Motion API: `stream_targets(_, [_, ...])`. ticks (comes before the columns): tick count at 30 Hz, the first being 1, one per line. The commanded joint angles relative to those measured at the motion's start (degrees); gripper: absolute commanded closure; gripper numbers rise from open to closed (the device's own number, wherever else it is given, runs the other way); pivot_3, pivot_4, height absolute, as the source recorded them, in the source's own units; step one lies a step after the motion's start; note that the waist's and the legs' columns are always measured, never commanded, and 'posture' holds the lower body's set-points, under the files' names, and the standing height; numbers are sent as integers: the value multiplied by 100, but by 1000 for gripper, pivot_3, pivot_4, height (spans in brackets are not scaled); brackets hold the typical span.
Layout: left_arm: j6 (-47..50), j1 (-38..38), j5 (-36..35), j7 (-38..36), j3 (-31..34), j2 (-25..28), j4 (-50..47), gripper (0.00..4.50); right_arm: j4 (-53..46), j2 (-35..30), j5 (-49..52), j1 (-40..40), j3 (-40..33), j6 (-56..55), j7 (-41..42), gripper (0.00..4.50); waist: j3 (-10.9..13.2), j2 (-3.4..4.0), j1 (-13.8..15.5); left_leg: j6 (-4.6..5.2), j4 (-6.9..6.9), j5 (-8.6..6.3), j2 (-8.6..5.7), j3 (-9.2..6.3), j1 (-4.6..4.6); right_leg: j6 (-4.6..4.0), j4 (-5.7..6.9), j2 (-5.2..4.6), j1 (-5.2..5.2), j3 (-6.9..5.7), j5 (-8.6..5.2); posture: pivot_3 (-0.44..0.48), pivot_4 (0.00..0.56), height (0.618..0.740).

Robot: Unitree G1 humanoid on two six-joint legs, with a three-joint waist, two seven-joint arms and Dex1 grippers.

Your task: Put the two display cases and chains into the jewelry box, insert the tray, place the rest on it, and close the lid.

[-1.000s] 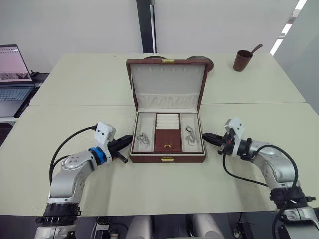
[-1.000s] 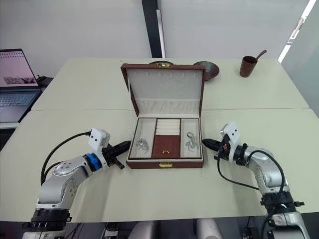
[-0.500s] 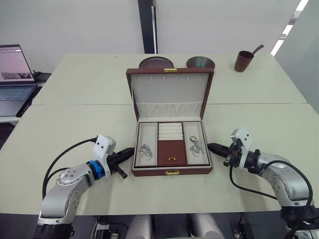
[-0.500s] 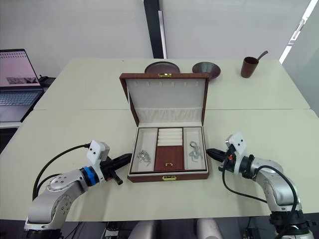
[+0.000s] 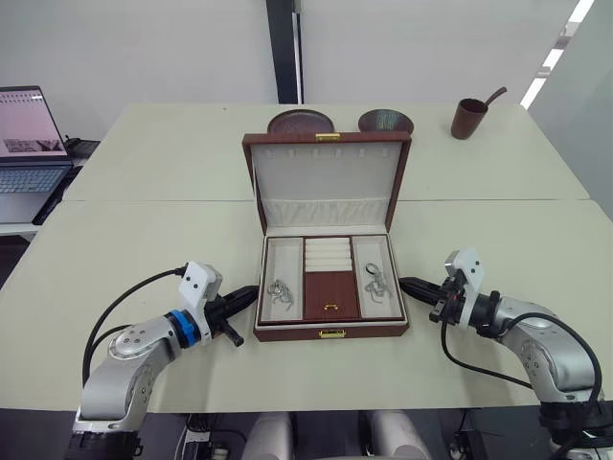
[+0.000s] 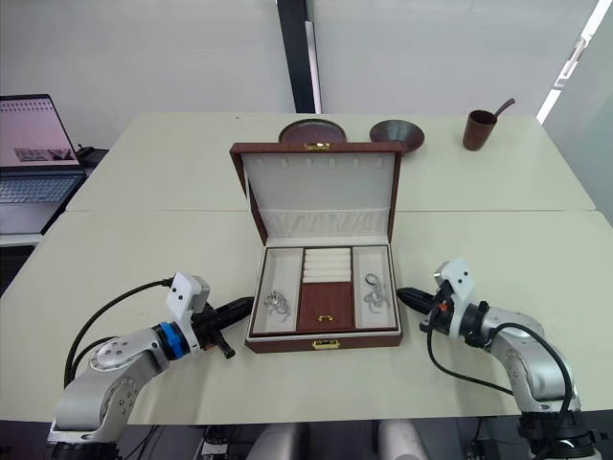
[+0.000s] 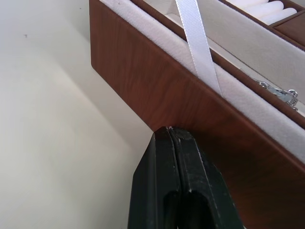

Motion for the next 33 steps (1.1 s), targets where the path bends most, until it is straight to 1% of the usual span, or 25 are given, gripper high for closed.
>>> stream_targets(1, [-184,-112,-59,-203,-305,-96,-145,4500,-358,85,264,49,316,-1,173,4485,0,0,0,0,0,0,0,0,0,0,0,0,0,0,0,0,150,740])
stream_targets(3, [-272,-138,-23,-154,-269,-116,-115,4500,-330,105,246,33,290,-41,124,4485,0,0,0,0,0,0,0,-1,0,0,1,0,0,0,0,0,150,740])
stream_targets(6, [-618,-205,-66,-50,6,-226,-83,4500,-138,90,184,-99,114,-188,52,4485,1,-1,1,-1,1,1,0,-2,0,0,2,0,0,-2,0,0,150,740])
stream_targets(9, [-1094,13,-122,-178,388,-165,-131,4500,98,-149,191,-267,-83,-262,207,4485,4,-5,-2,-1,4,1,1,0,-2,2,2,0,-1,0,2,0,150,740])
stream_targets(12, [-1313,295,-198,-215,657,-88,-219,4500,340,-343,221,-423,-244,-347,313,4485,3,-4,-20,-1,5,1,2,6,1,2,2,-1,-2,5,2,0,150,740])
stream_targets(14, [-1330,465,-396,-156,950,-87,-333,4500,583,-467,215,-571,-341,-466,371,4485,3,-5,-16,0,2,0,4,6,0,2,1,-2,-2,5,2,0,150,740])
stream_targets(16, [-1312,689,-722,-129,1262,-107,-645,4500,888,-590,229,-806,-412,-555,478,4485,5,-7,-11,0,1,0,4,3,-3,2,1,-2,-4,2,2,0,150,740])
stream_targets(18, [-1200,1065,-1043,-88,1446,-129,-1231,4500,1303,-757,212,-1113,-447,-676,678,4485,6,-9,-19,0,1,0,8,4,-6,2,1,-3,-6,4,2,0,150,740])
stream_targets(19, [-1252,1264,-1041,-58,1475,-143,-1522,4500,1510,-828,198,-1254,-451,-749,774,4485,6,-8,-14,0,2,0,12,6,-5,2,0,-6,-6,6,2,0,150,740])
stream_targets(23, [-1026,1873,-1788,731,1952,-528,-2567,4500,2469,-1061,-19,-1914,-395,-1212,1120,4485,6,-9,-10,0,4,0,8,13,-2,5,-1,-15,-3,10,4,0,150,740])
stream_targets(25, [-1176,2398,-1956,763,1942,-759,-3123,4500,3003,-1122,-116,-2329,-362,-1435,1272,4485,6,-9,-13,1,6,0,9,13,-2,5,-1,-14,-2,9,4,0,150,740])
stream_targets(26, [-1314,2718,-1937,806,1922,-947,-3364,4500,3329,-1104,-180,-2615,-325,-1567,1322,4485,6,-9,-32,1,6,0,8,13,-2,5,-1,-13,-1,9,4,0,150,740])
stream_targets(28, [-1785,3262,-1582,732,1775,-1309,-3596,4500,3972,-1022,-316,-3141,-252,-1850,1410,4485,7,-8,-68,1,4,0,7,33,2,5,-2,-13,-3,24,4,0,150,740])
stream_targets(30, [-2269,3684,-1161,516,1509,-1582,-3625,4500,4501,-954,-447,-3510,-176,-2118,1504,4485,8,-9,-54,1,4,0,0,39,2,5,-4,-9,-1,20,4,0,150,740])
stream_targets(33, [-2950,4240,-945,329,1209,-2050,-3592,4500,5374,-846,-673,-4095,-87,-2537,1627,4485,9,-12,-49,0,5,0,-8,48,2,0,-7,12,1,18,2,0,150,740])
